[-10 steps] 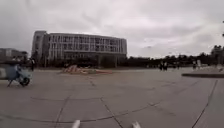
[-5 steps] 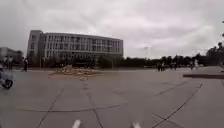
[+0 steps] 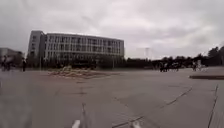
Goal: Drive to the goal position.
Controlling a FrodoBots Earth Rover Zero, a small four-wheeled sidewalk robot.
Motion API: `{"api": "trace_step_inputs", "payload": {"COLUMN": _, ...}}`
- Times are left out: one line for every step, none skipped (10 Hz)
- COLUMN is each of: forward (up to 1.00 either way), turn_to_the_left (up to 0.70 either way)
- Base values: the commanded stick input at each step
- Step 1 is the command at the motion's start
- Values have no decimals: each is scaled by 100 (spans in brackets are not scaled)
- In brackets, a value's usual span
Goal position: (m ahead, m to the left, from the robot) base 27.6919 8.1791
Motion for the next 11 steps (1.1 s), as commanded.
{"api": "trace_step_inputs", "payload": {"forward": 100, "turn_to_the_left": -20}}
{"api": "trace_step_inputs", "payload": {"forward": 100, "turn_to_the_left": 0}}
{"api": "trace_step_inputs", "payload": {"forward": 100, "turn_to_the_left": 0}}
{"api": "trace_step_inputs", "payload": {"forward": 100, "turn_to_the_left": 0}}
{"api": "trace_step_inputs", "payload": {"forward": 100, "turn_to_the_left": 0}}
{"api": "trace_step_inputs", "payload": {"forward": 100, "turn_to_the_left": 0}}
{"api": "trace_step_inputs", "payload": {"forward": 100, "turn_to_the_left": 0}}
{"api": "trace_step_inputs", "payload": {"forward": 100, "turn_to_the_left": 0}}
{"api": "trace_step_inputs", "payload": {"forward": 100, "turn_to_the_left": 0}}
{"api": "trace_step_inputs", "payload": {"forward": 100, "turn_to_the_left": 0}}
{"api": "trace_step_inputs", "payload": {"forward": 100, "turn_to_the_left": 0}}
